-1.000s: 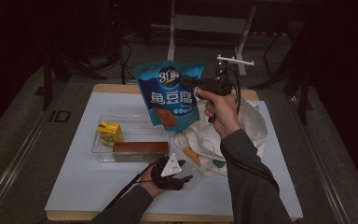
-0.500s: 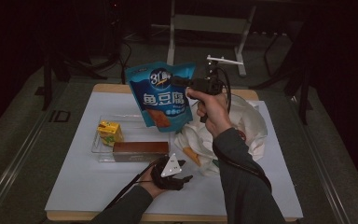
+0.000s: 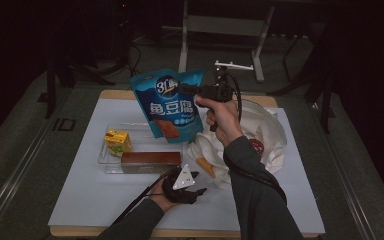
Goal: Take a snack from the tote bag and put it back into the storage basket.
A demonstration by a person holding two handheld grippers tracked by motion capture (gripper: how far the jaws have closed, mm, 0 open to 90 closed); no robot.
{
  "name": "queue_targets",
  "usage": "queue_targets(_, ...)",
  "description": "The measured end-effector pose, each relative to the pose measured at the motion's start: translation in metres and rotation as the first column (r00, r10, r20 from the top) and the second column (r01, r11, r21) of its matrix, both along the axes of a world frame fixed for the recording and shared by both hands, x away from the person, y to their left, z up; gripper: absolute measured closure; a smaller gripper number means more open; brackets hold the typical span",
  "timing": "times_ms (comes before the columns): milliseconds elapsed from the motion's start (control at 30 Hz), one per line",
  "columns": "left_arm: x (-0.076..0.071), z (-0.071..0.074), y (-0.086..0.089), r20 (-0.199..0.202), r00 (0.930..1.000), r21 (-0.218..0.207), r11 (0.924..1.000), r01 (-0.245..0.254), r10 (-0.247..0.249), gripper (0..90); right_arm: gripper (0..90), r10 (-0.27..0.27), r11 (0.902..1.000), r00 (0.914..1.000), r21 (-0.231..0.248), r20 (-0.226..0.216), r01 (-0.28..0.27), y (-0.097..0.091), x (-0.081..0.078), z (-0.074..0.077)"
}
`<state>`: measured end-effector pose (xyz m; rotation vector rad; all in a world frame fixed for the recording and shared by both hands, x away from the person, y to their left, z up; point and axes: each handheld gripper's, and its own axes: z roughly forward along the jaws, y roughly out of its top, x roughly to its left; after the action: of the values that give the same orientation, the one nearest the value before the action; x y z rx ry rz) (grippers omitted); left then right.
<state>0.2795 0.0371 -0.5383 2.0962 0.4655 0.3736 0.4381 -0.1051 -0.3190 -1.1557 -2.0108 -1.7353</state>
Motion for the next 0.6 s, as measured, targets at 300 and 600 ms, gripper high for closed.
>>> queue_targets(300, 0.0, 0.0, 0.0, 0.0, 1.0, 0.0, 1.0, 0.0, 0.0, 39.4, 88.8, -0.013, 0.9999, 0.9999, -0.001, -0.011, 0.013, 0.004, 0.003, -0.005)
queue_targets(600, 0.0, 0.0, 0.0, -0.001, 1.0, 0.002, 1.0, -0.001, 0.001, 39.0, 88.6, -0.021, 0.9998, 0.9995, 0.001, -0.023, 0.021, 0.008, 0.006, -0.012)
